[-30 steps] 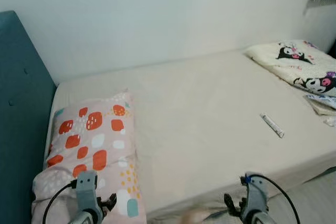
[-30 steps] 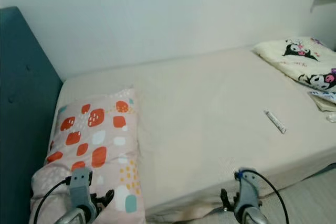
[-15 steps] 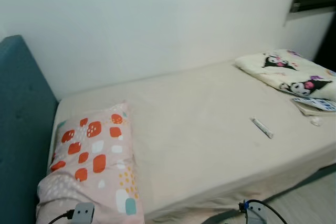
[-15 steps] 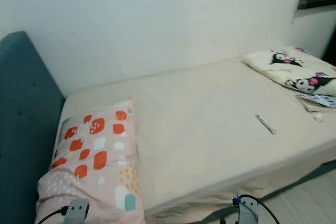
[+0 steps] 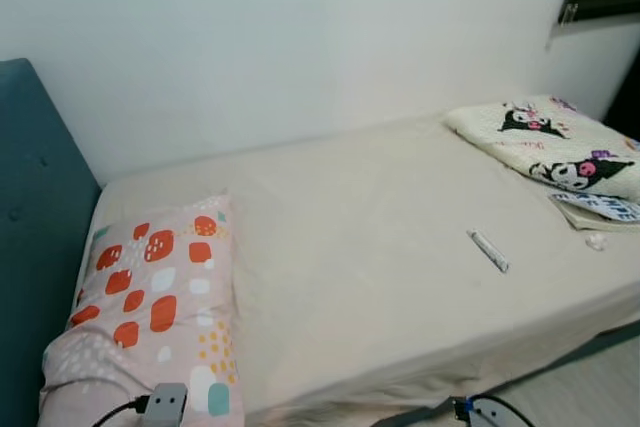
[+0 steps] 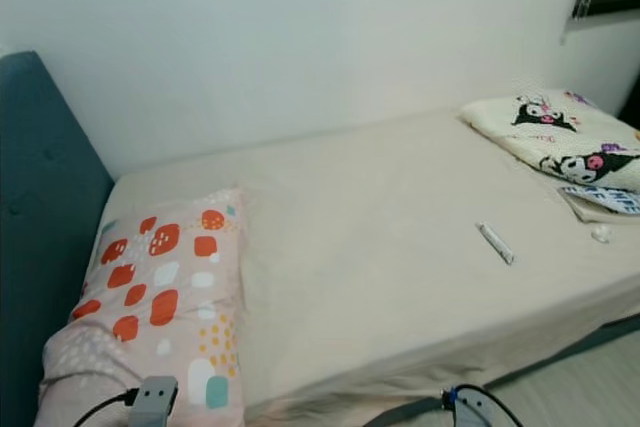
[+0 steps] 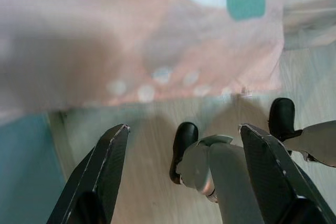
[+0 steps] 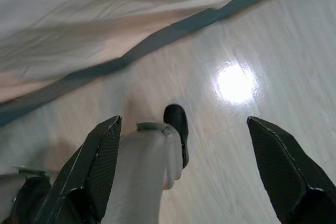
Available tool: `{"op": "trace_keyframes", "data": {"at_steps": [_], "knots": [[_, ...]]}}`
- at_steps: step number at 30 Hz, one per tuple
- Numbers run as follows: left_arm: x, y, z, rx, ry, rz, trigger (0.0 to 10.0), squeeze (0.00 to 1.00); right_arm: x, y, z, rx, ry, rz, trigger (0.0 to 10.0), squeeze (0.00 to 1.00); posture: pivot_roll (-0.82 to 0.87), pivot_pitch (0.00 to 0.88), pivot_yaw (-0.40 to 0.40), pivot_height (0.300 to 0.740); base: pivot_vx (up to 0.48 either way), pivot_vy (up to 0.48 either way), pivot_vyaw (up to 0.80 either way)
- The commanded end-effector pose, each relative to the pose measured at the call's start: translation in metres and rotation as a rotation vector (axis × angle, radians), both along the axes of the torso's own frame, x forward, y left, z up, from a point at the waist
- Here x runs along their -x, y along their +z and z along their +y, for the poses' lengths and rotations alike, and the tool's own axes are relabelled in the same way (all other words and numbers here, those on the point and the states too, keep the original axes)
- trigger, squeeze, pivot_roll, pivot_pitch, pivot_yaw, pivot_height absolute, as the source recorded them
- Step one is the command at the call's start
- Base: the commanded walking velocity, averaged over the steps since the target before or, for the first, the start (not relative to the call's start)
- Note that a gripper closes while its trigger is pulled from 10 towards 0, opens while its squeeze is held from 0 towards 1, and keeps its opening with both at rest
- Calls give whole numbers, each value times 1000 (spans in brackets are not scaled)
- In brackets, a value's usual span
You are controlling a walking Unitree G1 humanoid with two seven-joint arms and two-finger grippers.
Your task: Clean up the room
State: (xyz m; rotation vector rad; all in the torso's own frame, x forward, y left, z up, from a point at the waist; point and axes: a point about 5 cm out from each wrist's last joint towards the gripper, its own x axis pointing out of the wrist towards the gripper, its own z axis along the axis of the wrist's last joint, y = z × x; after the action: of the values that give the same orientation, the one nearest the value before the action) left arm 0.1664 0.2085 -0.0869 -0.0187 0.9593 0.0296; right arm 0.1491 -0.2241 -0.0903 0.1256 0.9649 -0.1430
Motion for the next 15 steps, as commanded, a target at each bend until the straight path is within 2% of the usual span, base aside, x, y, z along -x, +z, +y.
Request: {"op": "trace_keyframes", "data": {"at_steps": [1, 3, 10, 12, 15], "knots": [[3, -1, 3, -19, -14, 23, 10000, 0, 6, -3, 4, -7, 24, 28, 10000, 0, 93, 17, 32, 723, 0, -480, 0], [3, -1, 3, -21, -16, 26, 10000, 0, 8, -4, 5, -7, 33, 28, 10000, 0, 93, 17, 32, 723, 0, -480, 0], [5, -2, 2, -23, -27, 39, 10000, 0, 15, -6, 3, 5, 12, 53, 10000, 0, 83, 28, 34, 723, 0, -480, 740], [5, -3, 0, -23, -36, 46, 10000, 0, 16, -9, 7, 5, -16, 79, 10000, 0, 81, 30, 32, 723, 0, -480, 0], [4, -3, -3, -22, -42, 48, 10000, 0, 19, -12, 15, 5, 11, 117, 10000, 0, 81, 32, 30, 723, 0, -480, 0]]}}
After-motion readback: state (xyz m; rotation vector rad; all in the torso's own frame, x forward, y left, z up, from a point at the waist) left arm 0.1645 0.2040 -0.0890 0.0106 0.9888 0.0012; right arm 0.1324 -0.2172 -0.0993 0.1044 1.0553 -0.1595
